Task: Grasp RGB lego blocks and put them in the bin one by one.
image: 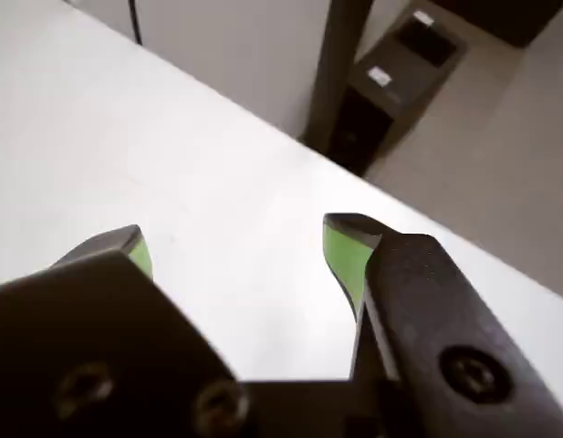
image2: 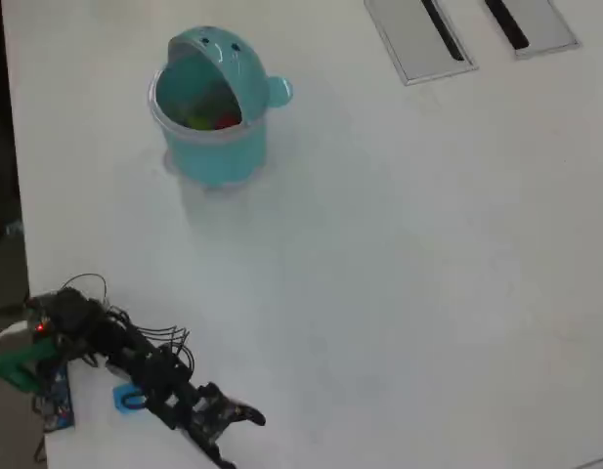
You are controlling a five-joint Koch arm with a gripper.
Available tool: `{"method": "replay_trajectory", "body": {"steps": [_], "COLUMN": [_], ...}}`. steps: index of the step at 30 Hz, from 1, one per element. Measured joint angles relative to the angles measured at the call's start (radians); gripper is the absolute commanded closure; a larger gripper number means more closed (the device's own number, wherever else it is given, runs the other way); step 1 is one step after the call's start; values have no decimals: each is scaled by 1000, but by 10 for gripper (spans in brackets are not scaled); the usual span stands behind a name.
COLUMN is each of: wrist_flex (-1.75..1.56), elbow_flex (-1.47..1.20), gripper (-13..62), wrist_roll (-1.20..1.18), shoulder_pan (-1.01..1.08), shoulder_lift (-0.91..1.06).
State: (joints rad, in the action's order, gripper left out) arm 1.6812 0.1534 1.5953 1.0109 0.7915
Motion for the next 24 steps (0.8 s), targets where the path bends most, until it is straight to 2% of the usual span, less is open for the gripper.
{"method": "replay_trajectory", "body": {"steps": [7,12,17,19,22,24], "wrist_flex": [-11,-41,-89,-104,-112,-112], "elbow_flex": [-2,-6,-202,-325,-495,-552], "gripper": [142,144,149,149,149,146], "wrist_roll": [-225,-227,-225,-150,114,178], "shoulder_pan": [-2,9,67,81,109,127], "shoulder_lift": [-14,-14,15,55,127,167]}}
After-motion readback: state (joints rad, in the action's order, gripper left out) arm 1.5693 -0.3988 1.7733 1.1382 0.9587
